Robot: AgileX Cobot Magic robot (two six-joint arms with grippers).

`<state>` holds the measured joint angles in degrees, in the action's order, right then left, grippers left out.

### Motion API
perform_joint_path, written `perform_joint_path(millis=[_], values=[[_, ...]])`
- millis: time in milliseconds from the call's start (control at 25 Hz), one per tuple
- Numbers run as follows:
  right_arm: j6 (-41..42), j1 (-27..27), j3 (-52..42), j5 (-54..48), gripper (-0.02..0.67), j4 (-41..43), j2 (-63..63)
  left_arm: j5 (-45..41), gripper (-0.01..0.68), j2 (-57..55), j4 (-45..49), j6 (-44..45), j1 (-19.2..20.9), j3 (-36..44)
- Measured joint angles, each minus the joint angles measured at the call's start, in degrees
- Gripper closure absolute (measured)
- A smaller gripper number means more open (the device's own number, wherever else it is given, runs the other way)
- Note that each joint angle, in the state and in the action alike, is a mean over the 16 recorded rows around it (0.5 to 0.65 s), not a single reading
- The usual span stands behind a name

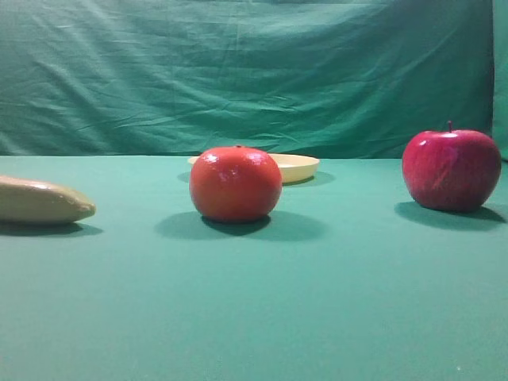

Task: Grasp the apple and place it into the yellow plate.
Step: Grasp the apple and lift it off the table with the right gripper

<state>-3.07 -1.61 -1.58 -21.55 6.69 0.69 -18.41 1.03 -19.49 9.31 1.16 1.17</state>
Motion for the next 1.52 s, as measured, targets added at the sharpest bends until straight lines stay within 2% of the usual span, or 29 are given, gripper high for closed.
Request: perform_joint_path(millis=[920, 1520], values=[[-1.33, 0.00, 0.00, 0.01, 0.649, -0.53, 0.00, 0.00, 0.516, 0.00, 0.00, 0.00, 0.00, 0.00], [-6.17, 0.00, 0.00, 3.09, 0.649, -9.80, 0.00, 0.00, 0.516, 0.00, 0.00, 0.00, 0.00, 0.00]])
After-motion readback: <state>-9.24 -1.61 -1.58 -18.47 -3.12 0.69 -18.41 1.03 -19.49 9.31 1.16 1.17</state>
